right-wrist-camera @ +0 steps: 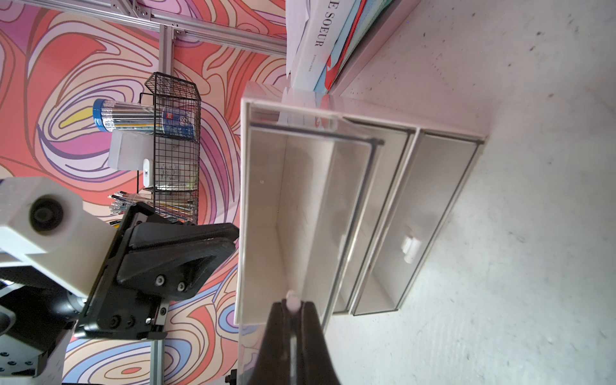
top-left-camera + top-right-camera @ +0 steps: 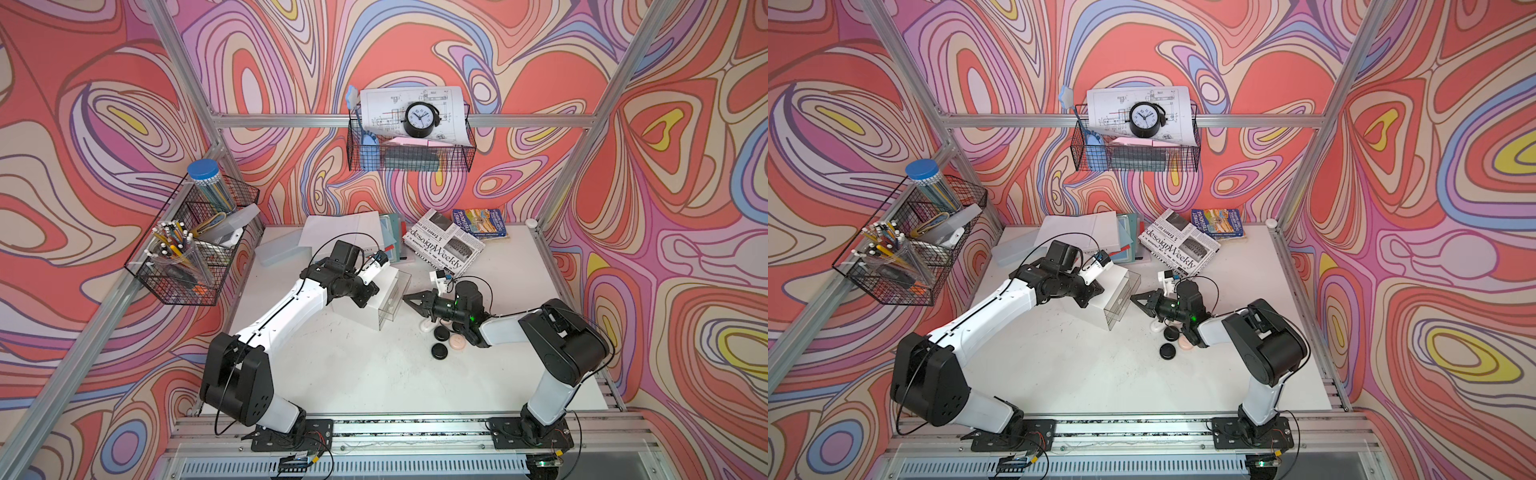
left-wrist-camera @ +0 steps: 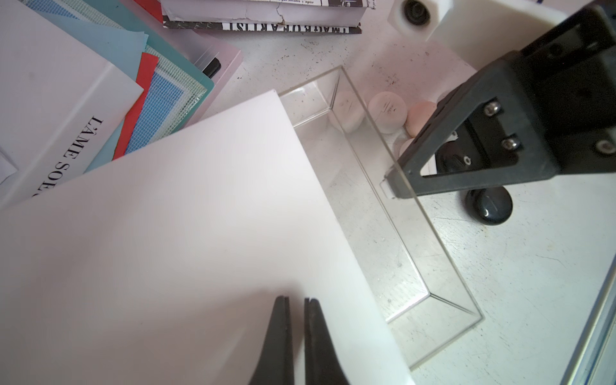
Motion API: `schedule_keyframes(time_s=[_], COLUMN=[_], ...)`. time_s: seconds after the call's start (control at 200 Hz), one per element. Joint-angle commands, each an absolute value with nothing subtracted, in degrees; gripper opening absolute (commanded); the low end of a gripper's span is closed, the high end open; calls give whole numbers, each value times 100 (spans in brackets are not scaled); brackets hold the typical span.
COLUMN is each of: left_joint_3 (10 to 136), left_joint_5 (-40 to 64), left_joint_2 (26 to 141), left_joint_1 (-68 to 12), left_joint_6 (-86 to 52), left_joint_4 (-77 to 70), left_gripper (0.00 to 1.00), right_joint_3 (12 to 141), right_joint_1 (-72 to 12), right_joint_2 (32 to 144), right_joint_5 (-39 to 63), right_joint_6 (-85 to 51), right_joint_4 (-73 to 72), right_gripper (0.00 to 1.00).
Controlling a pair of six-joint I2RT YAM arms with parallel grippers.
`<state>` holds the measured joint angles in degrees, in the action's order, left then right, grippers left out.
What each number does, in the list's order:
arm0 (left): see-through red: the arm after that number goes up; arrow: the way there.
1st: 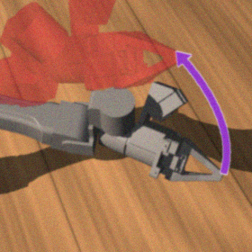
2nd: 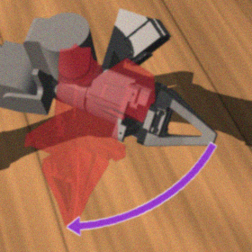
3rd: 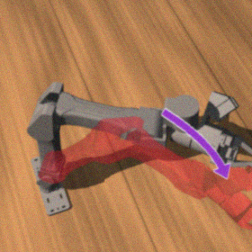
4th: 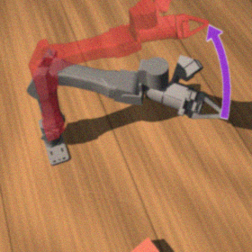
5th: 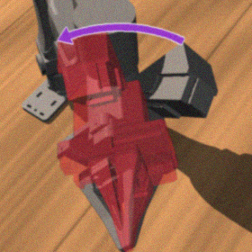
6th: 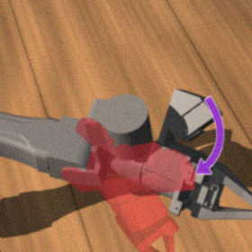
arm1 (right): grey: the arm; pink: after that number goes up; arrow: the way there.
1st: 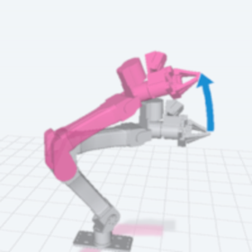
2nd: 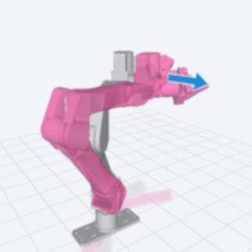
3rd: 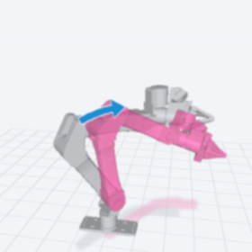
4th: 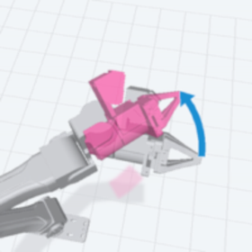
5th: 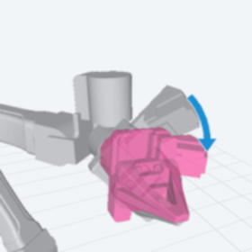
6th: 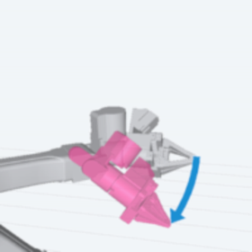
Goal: Put the bluetooth earphones in the drawer according to color
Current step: Open the drawer in the storage box.
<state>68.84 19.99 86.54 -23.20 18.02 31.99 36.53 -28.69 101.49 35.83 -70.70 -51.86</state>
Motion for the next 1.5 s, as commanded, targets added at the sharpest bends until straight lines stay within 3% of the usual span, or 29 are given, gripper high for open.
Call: schedule_keyframes(time_s=[0.0,1.497], left_joint_3=[6842,6835], left_joint_5=[1925,1907], left_joint_2=[8896,8909], left_joint_1=[-2305,-2309], left_joint_6=[1824,1870], left_joint_4=[3893,3890], left_gripper=[0,0], right_joint_3=[3419,3082], right_joint_1=[-2698,-2506], right_joint_2=[10186,9571], right_joint_5=[3286,3351], right_joint_6=[-6900,-6743], right_joint_4=[-4536,-4160], right_gripper=[0,0])
